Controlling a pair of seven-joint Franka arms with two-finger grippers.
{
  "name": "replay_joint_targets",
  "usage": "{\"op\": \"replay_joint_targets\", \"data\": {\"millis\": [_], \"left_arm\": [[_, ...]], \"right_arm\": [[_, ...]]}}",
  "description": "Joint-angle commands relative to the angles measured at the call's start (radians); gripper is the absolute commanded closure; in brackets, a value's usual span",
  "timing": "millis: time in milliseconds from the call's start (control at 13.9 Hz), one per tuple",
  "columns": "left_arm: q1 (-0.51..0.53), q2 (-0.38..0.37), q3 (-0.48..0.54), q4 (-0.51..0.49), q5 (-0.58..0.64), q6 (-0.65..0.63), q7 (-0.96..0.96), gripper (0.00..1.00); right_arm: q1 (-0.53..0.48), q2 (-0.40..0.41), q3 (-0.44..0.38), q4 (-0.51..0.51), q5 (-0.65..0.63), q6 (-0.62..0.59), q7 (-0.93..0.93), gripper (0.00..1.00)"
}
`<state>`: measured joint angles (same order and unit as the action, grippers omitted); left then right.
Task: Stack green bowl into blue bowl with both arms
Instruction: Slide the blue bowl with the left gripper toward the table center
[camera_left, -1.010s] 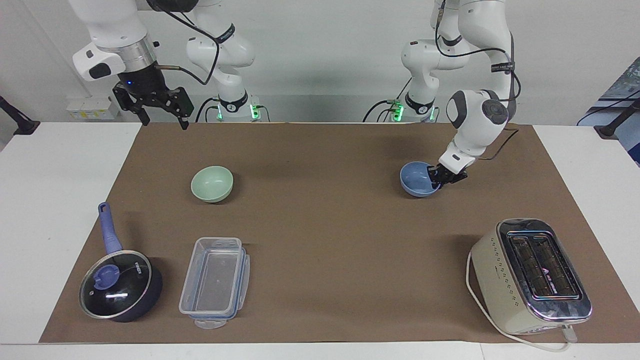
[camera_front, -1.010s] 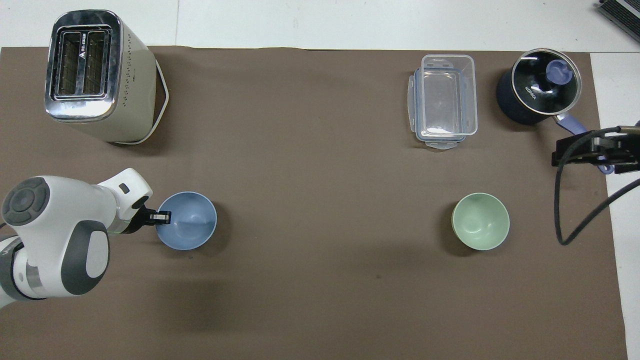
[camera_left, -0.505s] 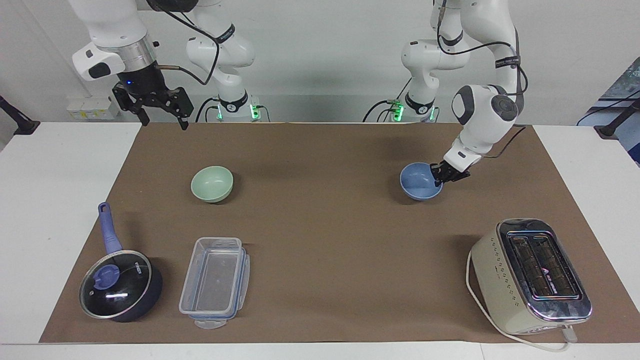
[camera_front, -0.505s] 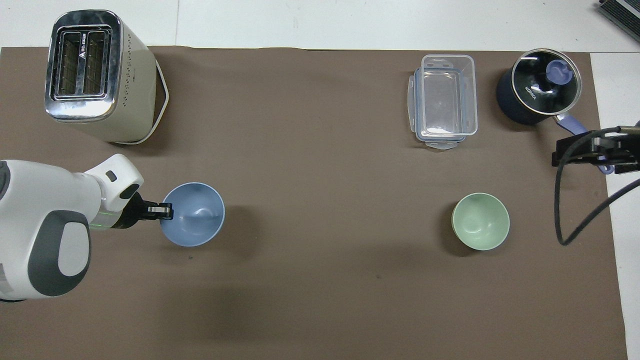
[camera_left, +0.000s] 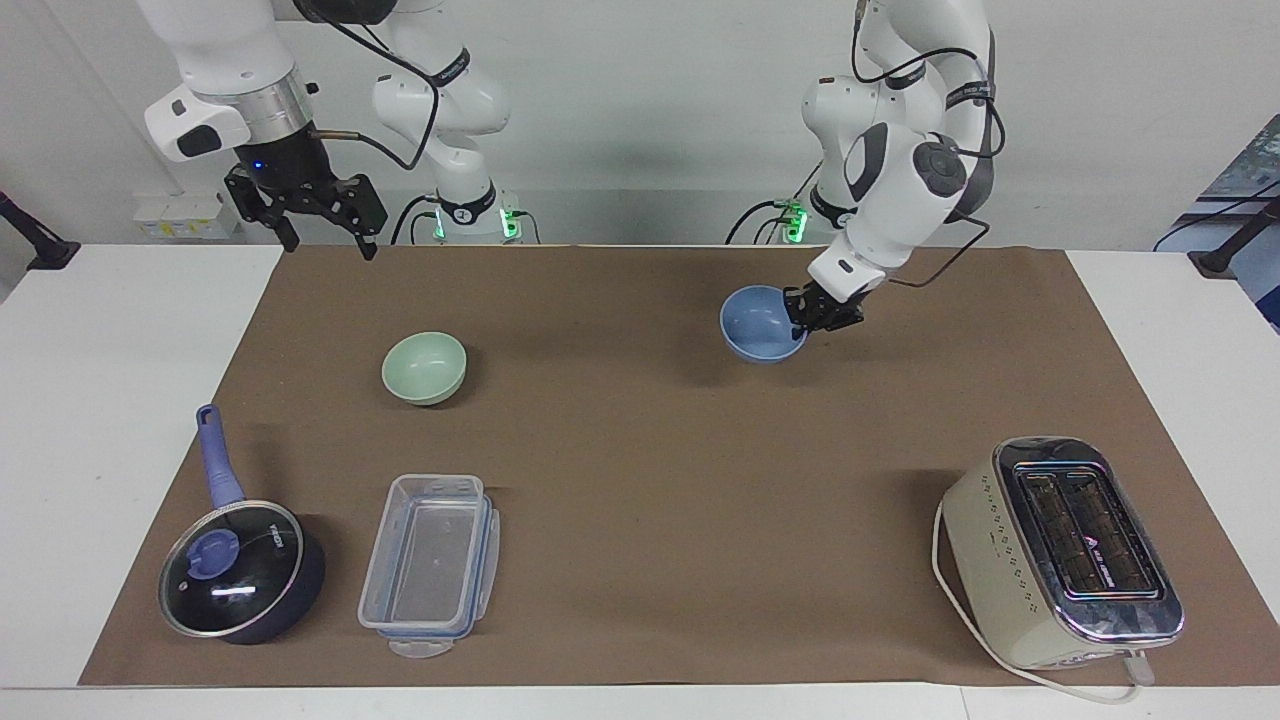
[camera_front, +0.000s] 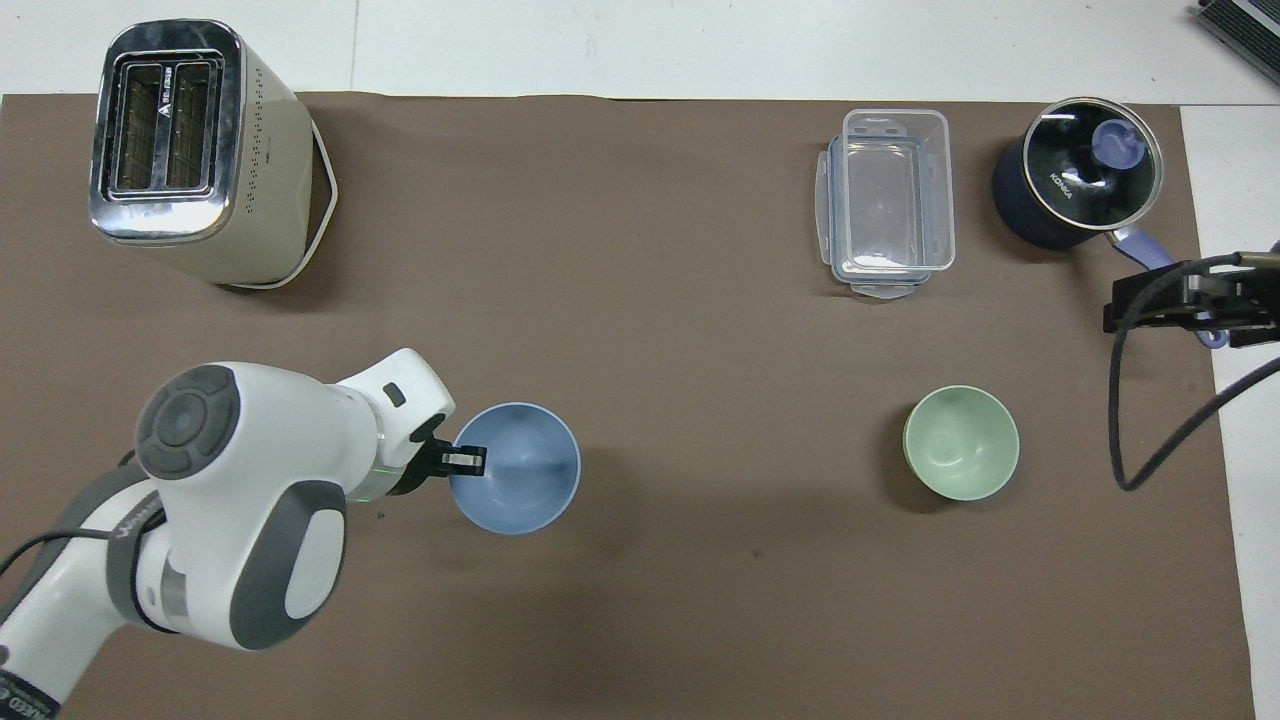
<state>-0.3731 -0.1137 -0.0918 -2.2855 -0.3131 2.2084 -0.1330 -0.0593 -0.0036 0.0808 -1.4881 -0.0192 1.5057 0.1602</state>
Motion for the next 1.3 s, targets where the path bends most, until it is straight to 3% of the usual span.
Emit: {"op": "replay_joint_targets", "data": {"millis": [0,505,649,722,794,866,1082,1227], "left_arm": [[-0.136,0.026,0.014,-0.032,-0.015,0.121,-0.150,1.00],[-0.355,0.178,0.015,-0.034,-0.015,0.336,-0.395,1.00],[-0.446,0.271,0.017,-0.034,-0.015,0.468,-0.476,1.00],[-0.446,0.293,0.017,-0.032,-0.015,0.500,-0.481,0.88],[-0.437,0.293,0.017,-0.023,-0.015,0.499,-0.479,0.38],[-0.431,0.273,0.027,-0.023,-0.015,0.495,-0.479,0.00],[-0.343,0.180,0.035,0.023,-0.009,0.311,-0.467,0.00],[-0.276,0.158,0.035,0.084,0.017,0.185,-0.464,0.00]], "right_arm": [[-0.004,-0.003,-0.003,0.002,-0.005,0.007,-0.033,0.00],[-0.007,-0.003,-0.003,0.000,-0.005,0.010,-0.073,0.00],[-0.011,-0.006,-0.003,-0.007,-0.004,0.011,-0.073,0.00],[-0.011,-0.006,-0.003,-0.007,-0.005,0.011,-0.073,0.00],[-0.010,-0.006,-0.003,-0.006,-0.005,0.011,-0.073,0.00],[-0.010,-0.006,-0.003,-0.007,-0.005,0.011,-0.073,0.00],[-0.010,-0.006,-0.003,-0.007,-0.004,0.013,-0.073,0.00],[-0.011,-0.009,-0.003,-0.018,-0.004,0.031,-0.073,0.00]]}}
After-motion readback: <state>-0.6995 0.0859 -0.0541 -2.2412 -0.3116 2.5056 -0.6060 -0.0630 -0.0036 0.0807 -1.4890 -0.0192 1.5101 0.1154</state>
